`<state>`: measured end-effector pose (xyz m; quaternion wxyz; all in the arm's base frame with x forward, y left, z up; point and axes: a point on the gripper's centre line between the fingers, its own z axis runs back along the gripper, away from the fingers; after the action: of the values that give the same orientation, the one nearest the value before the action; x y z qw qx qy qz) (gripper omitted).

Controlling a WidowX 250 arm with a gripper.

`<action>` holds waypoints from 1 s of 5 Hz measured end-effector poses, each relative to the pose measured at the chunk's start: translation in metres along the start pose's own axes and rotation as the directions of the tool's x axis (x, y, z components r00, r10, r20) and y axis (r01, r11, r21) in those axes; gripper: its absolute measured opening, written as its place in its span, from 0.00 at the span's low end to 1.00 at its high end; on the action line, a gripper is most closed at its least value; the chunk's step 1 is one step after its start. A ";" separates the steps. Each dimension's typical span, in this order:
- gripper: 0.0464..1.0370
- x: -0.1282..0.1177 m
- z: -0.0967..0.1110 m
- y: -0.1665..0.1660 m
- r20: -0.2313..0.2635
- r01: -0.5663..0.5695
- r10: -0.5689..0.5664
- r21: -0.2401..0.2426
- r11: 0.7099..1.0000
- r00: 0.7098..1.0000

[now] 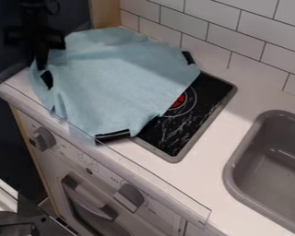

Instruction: Move cloth from right side to left side of stove

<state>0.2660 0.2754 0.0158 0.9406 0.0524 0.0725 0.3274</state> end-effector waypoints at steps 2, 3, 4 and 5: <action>0.70 -0.023 0.032 -0.011 0.031 0.070 -0.067 -0.076 0.995 0.997; 0.96 -0.027 0.055 -0.012 0.063 0.034 -0.028 -0.097 0.995 0.998; 0.97 -0.030 0.074 -0.019 0.060 0.018 -0.012 -0.109 0.994 0.998; 0.96 -0.047 0.100 -0.043 0.037 0.015 -0.009 -0.154 0.988 0.999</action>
<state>0.2727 0.2076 0.1128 0.9449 -0.0150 0.0306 0.3254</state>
